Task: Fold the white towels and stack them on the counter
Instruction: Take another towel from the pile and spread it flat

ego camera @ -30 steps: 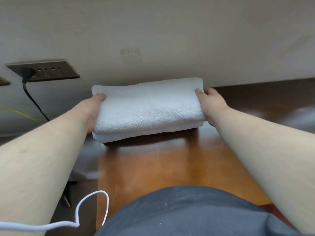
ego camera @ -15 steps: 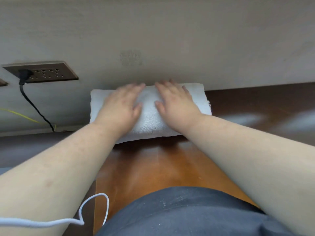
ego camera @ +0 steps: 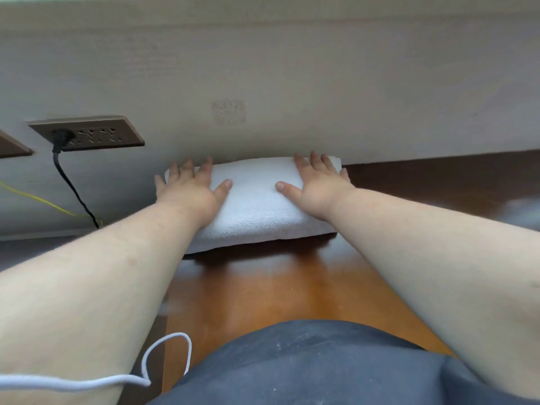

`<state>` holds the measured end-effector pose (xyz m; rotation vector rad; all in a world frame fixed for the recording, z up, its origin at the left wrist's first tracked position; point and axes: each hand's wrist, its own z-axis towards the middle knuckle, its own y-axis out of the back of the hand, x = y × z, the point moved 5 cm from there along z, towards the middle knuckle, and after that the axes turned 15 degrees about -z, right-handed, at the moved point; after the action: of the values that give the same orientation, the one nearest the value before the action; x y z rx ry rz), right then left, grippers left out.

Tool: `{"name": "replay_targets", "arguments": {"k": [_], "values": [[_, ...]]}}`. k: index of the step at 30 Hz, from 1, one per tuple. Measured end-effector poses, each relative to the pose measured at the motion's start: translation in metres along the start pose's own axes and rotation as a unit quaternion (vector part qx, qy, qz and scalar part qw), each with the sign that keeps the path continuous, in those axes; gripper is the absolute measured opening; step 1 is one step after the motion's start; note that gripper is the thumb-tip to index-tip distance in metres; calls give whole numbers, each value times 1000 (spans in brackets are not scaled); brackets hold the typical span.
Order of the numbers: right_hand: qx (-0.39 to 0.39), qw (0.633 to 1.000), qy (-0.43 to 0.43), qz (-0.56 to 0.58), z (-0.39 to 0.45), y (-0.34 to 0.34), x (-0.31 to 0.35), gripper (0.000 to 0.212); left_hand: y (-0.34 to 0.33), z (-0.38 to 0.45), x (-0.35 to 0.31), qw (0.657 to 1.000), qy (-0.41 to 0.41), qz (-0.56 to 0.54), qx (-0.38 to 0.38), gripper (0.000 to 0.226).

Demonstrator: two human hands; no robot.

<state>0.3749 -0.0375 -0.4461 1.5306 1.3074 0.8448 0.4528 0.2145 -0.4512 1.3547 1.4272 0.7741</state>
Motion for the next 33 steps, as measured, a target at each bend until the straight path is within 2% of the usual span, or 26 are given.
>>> {"name": "replay_targets", "arguments": {"k": [3, 7, 11, 15, 19, 24, 33], "values": [[-42, 999, 11, -11, -10, 25, -6, 94, 27, -13, -27, 999, -19, -5, -42, 77], [-86, 996, -12, 22, -44, 57, -33, 101, 68, -54, -81, 984, -134, -74, -89, 69], [-90, 987, -88, 97, -81, 79, -82, 83, 96, -87, -124, 975, -180, -119, -58, 66], [-128, 975, -143, 114, -118, 106, -131, 74, 117, -103, -167, 961, -239, -137, -26, 72], [-165, 958, -195, 128, -162, 133, -189, 72, 132, -125, -225, 941, -307, -142, -18, 80], [-209, 940, -243, 117, -235, 154, -263, 71, 141, -182, -304, 915, -371, -154, -34, 74], [-230, 922, -304, 71, -403, 131, -408, 72, 113, -333, -470, 877, -451, -158, -47, 72]]}}
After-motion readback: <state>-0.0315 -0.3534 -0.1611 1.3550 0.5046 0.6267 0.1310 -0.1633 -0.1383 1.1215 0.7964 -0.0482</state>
